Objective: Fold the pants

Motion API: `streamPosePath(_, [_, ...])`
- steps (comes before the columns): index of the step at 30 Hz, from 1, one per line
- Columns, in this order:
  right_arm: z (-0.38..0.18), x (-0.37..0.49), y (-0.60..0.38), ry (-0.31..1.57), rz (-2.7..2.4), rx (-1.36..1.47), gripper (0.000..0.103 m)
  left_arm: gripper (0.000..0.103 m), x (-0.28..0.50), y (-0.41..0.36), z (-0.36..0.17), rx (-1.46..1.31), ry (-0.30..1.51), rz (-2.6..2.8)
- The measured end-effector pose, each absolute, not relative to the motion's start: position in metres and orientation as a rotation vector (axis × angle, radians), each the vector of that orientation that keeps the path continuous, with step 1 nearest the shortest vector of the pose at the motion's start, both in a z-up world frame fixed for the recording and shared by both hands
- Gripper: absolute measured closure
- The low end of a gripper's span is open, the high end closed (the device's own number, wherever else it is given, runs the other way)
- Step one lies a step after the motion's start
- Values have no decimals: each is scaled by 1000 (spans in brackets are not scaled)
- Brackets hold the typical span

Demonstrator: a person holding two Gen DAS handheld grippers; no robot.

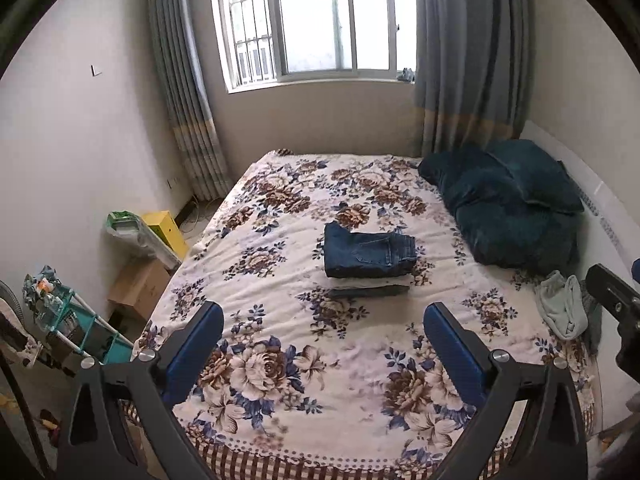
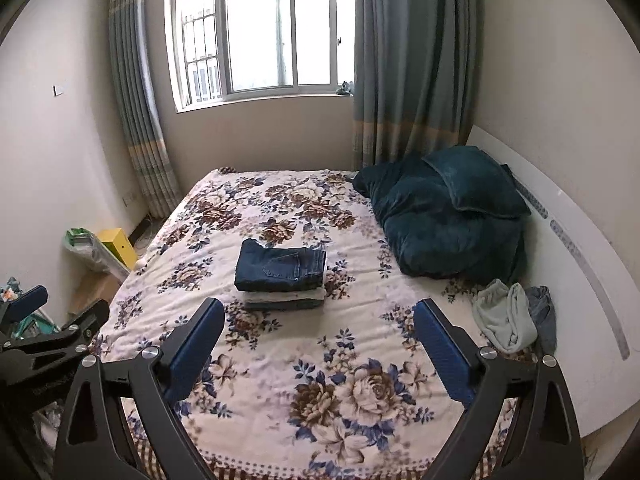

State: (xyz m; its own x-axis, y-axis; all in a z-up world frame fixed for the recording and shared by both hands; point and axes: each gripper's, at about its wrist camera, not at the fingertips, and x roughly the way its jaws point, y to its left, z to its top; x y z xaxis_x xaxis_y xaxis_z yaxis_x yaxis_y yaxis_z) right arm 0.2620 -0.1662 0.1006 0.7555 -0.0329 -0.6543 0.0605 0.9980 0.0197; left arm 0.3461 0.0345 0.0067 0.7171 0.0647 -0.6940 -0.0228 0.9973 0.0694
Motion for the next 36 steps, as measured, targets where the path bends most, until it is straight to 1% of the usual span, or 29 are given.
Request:
streamPosePath(7, [80,316,-169,772,-62,42,5,0,374,31,6,45,790,46])
streamPosePath(12, [66,331,-174,802,-72,61,5,0,381,31,8,45,789,49])
streamPosePath(26, [49,335,-177,819,-51,56,5,0,387,30,7,34,799,41])
streamPosePath(29, [47,336,-174,834,-31,57,3,0,387,28,6,33,800,50])
streamPosePath(36, [44,336,-173,831,-32,47,2,0,388,23,3,40,808,63])
